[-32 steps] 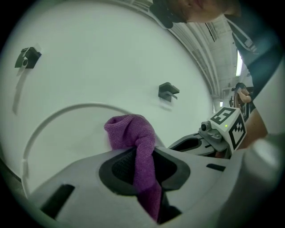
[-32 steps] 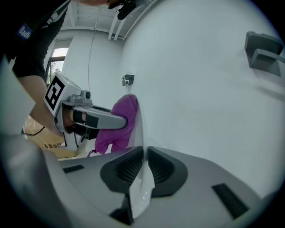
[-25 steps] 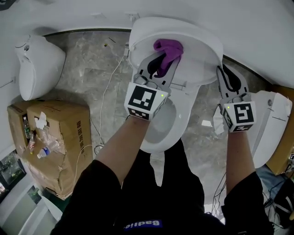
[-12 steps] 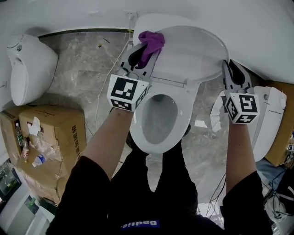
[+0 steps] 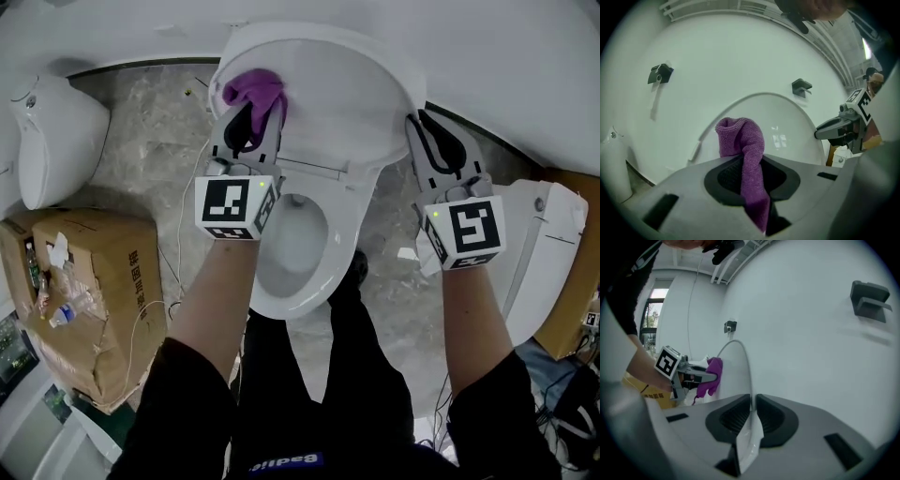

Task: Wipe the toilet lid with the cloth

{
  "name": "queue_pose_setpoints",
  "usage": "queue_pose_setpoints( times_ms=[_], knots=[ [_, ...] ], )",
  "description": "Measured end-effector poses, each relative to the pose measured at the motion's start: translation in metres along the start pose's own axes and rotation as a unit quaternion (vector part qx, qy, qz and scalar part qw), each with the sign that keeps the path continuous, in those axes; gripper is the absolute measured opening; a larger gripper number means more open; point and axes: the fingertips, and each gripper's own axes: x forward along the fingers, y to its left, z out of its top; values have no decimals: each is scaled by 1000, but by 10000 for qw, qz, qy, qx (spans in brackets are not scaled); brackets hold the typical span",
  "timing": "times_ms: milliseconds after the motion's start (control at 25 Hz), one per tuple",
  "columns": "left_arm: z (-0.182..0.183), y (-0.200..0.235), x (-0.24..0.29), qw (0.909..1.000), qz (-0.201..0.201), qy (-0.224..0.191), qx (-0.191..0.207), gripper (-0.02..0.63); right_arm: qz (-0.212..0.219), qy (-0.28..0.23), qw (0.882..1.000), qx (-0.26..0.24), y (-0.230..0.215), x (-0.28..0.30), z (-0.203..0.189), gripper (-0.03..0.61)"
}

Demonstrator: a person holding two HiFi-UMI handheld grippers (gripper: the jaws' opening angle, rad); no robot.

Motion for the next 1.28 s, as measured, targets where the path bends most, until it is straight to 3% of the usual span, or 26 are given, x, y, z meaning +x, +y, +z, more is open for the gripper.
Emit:
queue_pose_setpoints(
  times_ms=[200,320,560,840,960,1120,1280],
  knots=[
    [-14,-61,16,9999,15,98,11,84,834,-444,9953,-222,5,-3,3,41],
    [-20,-96,24,9999,-38,114,-66,83,1024,-718,9916,-326,8,-5,8,41],
    [-28,-133,29,9993,-66,107,-342,83,986,-1033,9884,-512,9,-17,9,41],
    [-34,-177,38,9979,-579,-120,-282,83,1020,-505,9913,-666,9,-23,-43,41],
    [-37,-191,40,9966,-773,-88,-272,83,1033,-371,9924,-561,16,-19,-63,41],
    [-48,-203,40,9925,-1219,25,62,84,841,-338,9953,-328,16,-14,-72,41],
    [-51,-191,38,9905,-1374,104,24,83,591,-259,9978,-140,13,-9,-75,41]
  ],
)
